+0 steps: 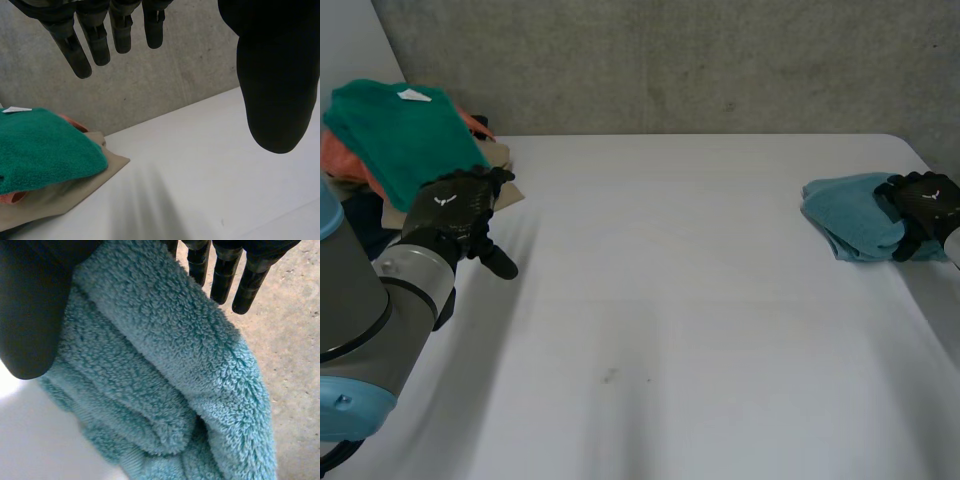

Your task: Fold the laundry.

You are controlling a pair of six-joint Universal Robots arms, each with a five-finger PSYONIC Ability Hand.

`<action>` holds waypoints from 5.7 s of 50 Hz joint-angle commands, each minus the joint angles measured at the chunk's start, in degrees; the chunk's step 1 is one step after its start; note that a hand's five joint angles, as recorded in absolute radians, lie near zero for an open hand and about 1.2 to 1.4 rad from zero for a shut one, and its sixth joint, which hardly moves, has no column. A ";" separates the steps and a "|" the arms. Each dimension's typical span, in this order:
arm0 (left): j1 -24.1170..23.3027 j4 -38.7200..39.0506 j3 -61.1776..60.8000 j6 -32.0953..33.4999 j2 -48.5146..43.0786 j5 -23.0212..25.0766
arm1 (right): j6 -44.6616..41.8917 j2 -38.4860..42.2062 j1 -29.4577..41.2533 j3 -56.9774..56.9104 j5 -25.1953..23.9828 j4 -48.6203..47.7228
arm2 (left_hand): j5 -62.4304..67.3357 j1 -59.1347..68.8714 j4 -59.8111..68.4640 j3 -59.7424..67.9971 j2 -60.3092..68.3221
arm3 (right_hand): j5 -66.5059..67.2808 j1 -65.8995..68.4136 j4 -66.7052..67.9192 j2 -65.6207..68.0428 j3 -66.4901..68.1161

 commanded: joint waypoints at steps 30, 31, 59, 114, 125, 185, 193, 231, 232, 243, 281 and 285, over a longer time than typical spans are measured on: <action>0.00 -0.03 0.00 0.00 -0.14 0.00 | 0.19 5.61 4.74 -11.94 3.86 2.21 | -2.87 -1.27 -1.76 -2.24 -1.70 | -3.88 -1.52 -3.37 -2.70 -2.19; 0.00 -0.03 0.00 0.00 -0.14 0.00 | 0.19 5.08 4.66 -11.32 3.86 2.39 | -2.87 -1.27 -1.76 -2.24 -1.70 | -3.88 -1.52 -3.37 -2.70 -2.19; -0.26 -0.03 -0.18 0.00 0.04 0.09 | 0.89 -9.43 4.30 5.64 3.33 6.34 | -2.87 -1.27 -1.76 -2.24 -1.70 | -3.88 -1.52 -3.37 -2.70 -2.19; -0.27 -0.03 -0.35 0.00 0.56 0.00 | 3.79 -7.58 3.86 -1.65 8.43 27.44 | -2.87 -1.27 -1.76 -2.24 -1.70 | 13.82 16.17 14.33 15.00 15.51; -0.27 -0.03 -0.35 0.09 0.56 0.00 | 4.05 -7.41 4.04 -1.91 8.43 27.09 | -2.87 -1.27 -1.76 -2.24 -1.70 | -3.88 -1.52 -3.37 -2.70 -2.19; -0.35 -0.11 -0.44 0.09 0.83 0.00 | 4.14 -16.11 3.60 -2.96 7.29 28.23 | -2.87 -1.27 -1.76 -2.24 -1.70 | 66.12 68.48 66.63 67.30 67.81; -0.35 -0.11 -0.44 0.09 0.83 0.00 | 2.56 -11.55 3.95 -8.49 7.11 25.95 | -2.87 -1.27 -1.76 -2.24 -1.70 | 26.89 29.24 27.40 28.06 28.57; -0.26 -0.03 -0.35 0.09 0.65 0.09 | -5.79 2.26 9.66 -12.72 7.99 11.44 | -2.87 -1.27 -1.76 -2.24 -1.70 | 57.23 59.59 57.74 58.41 58.92; -0.26 -0.03 -0.35 0.09 0.65 0.00 | -5.79 2.44 9.75 -12.72 7.99 11.36 | -2.87 -1.27 -1.76 -2.24 -1.70 | 58.93 61.29 59.44 60.11 60.62; -0.26 -0.03 -0.26 0.09 0.65 0.00 | -5.35 4.55 9.93 -16.23 8.52 11.18 | -2.87 -1.27 -1.76 -2.24 -1.70 | 66.12 68.48 66.63 67.30 67.81; -0.26 -0.03 -0.44 0.09 0.65 0.09 | 9.15 6.04 10.37 -20.90 14.32 13.55 | -2.87 -1.27 -1.76 -2.24 -1.70 | 10.09 12.44 10.60 11.27 11.77; -0.35 -0.03 -0.44 0.09 0.65 0.00 | 8.36 3.76 10.54 -20.19 14.14 16.10 | -2.87 -1.27 -1.76 -2.24 -1.70 | -3.88 -1.52 -3.37 -2.70 -2.19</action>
